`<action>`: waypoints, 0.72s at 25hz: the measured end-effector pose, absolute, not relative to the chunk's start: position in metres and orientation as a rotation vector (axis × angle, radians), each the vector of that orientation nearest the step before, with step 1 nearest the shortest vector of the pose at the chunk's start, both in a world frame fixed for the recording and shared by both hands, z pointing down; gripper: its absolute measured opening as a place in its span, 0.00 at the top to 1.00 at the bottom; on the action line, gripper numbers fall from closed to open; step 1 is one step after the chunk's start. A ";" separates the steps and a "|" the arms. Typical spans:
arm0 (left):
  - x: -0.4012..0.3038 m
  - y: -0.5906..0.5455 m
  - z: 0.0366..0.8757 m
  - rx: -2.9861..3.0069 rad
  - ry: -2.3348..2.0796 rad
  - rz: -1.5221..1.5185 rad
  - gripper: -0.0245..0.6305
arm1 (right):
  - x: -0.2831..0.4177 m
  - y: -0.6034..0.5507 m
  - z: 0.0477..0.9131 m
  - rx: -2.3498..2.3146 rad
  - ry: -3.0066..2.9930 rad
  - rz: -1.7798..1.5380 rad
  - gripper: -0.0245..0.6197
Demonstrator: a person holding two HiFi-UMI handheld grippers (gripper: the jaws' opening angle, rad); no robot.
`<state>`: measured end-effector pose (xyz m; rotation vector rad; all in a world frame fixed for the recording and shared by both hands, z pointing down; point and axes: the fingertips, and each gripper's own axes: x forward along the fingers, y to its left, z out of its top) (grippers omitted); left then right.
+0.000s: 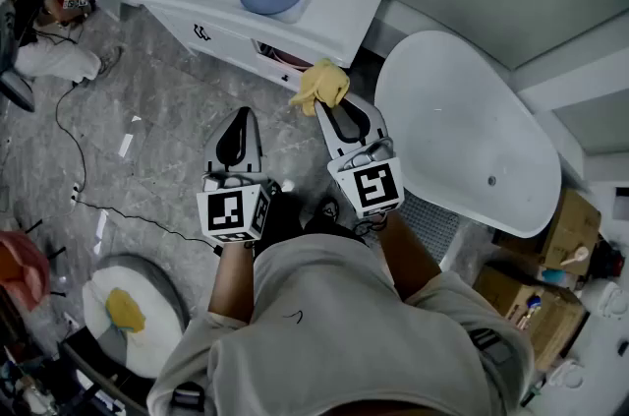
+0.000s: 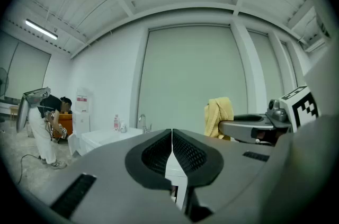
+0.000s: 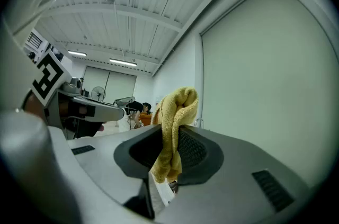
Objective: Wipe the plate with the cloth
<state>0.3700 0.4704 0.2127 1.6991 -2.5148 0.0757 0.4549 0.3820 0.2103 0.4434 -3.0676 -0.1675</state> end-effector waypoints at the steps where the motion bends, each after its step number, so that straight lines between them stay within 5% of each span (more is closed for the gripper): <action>1: 0.368 0.468 0.214 1.711 -2.506 0.073 0.93 | 0.452 0.381 0.212 0.448 -3.045 -0.137 0.85; 18: 0.278 0.456 0.227 1.850 -2.360 0.007 0.93 | 0.368 0.380 0.227 0.500 -2.947 -0.081 0.85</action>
